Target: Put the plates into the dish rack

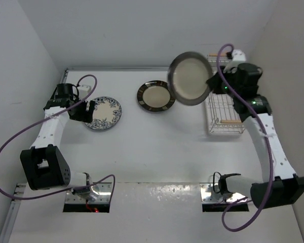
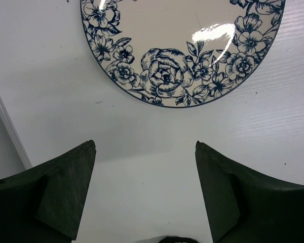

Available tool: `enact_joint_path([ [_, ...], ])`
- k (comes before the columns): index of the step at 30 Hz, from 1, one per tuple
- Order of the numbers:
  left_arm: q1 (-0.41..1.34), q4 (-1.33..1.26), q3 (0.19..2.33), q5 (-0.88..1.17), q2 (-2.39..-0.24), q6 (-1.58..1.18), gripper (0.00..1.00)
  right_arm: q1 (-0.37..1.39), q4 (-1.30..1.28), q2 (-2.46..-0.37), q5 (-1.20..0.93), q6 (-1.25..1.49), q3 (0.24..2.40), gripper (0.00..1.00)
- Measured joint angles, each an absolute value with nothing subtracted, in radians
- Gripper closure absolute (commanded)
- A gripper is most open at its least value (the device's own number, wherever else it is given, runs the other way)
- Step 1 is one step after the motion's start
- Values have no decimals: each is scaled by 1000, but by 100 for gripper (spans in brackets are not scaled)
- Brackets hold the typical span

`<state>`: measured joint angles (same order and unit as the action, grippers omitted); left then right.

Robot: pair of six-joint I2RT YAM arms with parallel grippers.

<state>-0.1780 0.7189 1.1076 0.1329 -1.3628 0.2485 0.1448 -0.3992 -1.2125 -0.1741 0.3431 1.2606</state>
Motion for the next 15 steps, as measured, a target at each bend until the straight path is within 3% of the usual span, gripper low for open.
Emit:
enact_joint_path([
  [9,-178,725,1153,158,-1411,248,16,-44,-448,-1200,316,-89,1408,100],
  [15,-178,730,1168,168,-1436,249,16,-86,-420,-1288,448,-250,1347,100],
])
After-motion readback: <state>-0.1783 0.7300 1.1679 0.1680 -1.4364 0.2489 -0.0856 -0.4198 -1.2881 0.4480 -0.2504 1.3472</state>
